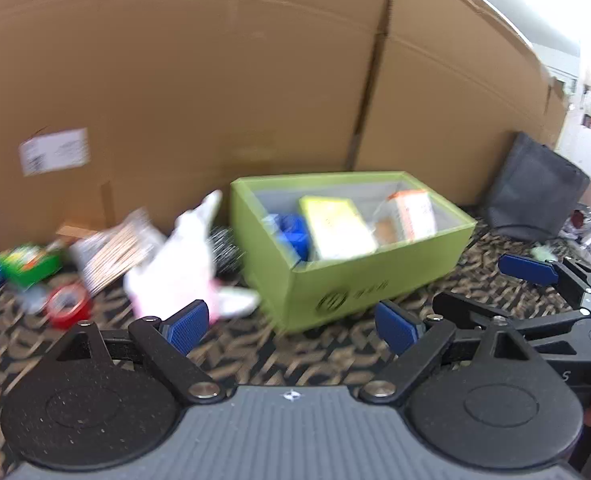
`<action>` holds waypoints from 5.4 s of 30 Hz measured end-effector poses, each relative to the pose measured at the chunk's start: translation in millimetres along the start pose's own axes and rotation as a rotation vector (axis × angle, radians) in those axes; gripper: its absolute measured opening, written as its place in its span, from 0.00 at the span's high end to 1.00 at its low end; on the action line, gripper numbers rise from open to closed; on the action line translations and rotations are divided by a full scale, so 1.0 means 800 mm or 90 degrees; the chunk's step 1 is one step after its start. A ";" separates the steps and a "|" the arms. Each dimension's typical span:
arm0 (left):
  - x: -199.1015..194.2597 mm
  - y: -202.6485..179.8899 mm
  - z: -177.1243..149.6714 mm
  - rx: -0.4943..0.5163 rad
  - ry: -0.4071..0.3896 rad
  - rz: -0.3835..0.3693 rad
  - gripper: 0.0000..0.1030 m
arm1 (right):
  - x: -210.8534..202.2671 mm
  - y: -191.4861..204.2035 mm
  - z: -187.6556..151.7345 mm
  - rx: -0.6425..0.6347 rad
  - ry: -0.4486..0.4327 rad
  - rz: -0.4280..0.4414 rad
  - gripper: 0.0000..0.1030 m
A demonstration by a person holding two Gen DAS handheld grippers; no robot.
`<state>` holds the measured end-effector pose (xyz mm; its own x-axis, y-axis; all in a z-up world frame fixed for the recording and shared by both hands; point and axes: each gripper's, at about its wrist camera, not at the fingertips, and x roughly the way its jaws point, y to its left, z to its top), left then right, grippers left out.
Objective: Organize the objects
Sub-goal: 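Move both tools back toward the pile of items, then grasp green snack box with left tool while right tool grasps red tape roll, then carry green snack box and red tape into the lime-green box, release both, then move both tools back toward the glove and toothpick bag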
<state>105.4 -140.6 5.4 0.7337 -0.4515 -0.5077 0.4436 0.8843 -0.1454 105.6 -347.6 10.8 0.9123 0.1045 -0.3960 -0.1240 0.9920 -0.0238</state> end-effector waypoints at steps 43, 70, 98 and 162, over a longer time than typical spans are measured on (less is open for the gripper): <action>0.099 0.317 0.059 0.007 0.040 0.158 0.09 | 0.258 0.300 0.009 -0.028 0.172 0.238 0.25; -0.035 0.194 -0.074 0.020 0.136 0.011 0.26 | 0.079 0.189 -0.067 -0.088 0.192 0.206 0.52; -0.034 0.117 -0.036 0.045 0.104 -0.036 0.35 | 0.042 0.153 -0.050 -0.046 0.123 0.186 0.56; -0.051 0.184 -0.060 -0.161 0.046 0.167 0.04 | 0.036 0.158 -0.031 -0.067 0.039 0.168 0.03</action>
<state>116.3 13.3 -36.1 0.7631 -0.2033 -0.6135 0.0972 0.9746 -0.2020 106.0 -220.7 -26.5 0.8179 0.3502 -0.4565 -0.3966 0.9180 -0.0063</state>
